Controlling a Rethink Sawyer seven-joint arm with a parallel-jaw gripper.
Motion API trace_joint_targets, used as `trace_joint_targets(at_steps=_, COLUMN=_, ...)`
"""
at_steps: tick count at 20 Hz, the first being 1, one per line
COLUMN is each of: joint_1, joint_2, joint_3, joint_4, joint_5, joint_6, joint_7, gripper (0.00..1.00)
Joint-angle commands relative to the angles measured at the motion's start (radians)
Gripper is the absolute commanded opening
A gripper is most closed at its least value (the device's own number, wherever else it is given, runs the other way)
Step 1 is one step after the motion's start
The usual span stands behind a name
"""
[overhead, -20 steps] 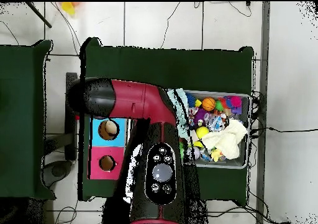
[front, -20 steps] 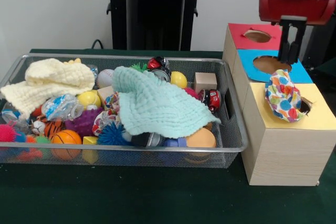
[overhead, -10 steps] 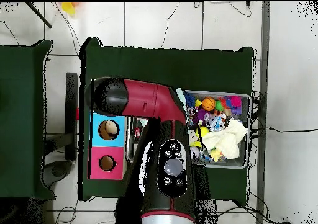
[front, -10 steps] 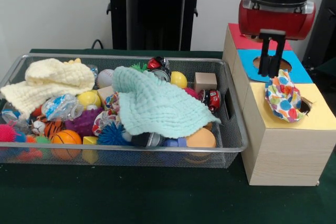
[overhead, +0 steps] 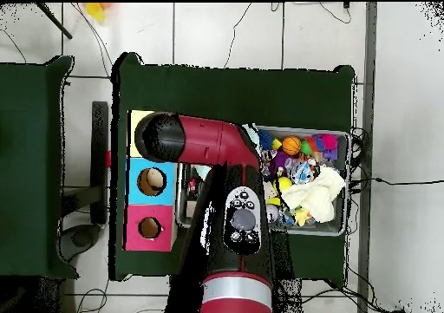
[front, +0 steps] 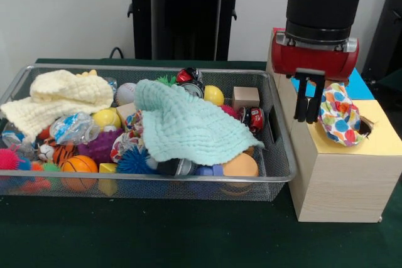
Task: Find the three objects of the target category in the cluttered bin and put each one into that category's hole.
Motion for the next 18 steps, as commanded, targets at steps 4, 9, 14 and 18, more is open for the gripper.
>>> trace_joint_targets(at_steps=4, joint_1=0.002, joint_2=0.074, joint_3=0.092, joint_4=0.058, joint_5=-0.043, joint_6=-0.049, joint_7=0.056, gripper=0.00)
trace_joint_targets(at_steps=9, joint_1=-0.006, joint_2=0.051, joint_3=0.100, joint_4=0.078, joint_5=-0.036, joint_6=-0.021, joint_7=0.041, gripper=0.00)
trace_joint_targets(at_steps=14, joint_1=-0.006, joint_2=0.028, joint_3=0.096, joint_4=0.110, joint_5=-0.036, joint_6=-0.030, joint_7=0.046, gripper=0.00)
trace_joint_targets(at_steps=18, joint_1=-0.001, joint_2=0.024, joint_3=0.092, joint_4=0.109, joint_5=-0.033, joint_6=-0.021, joint_7=0.052, gripper=0.00)
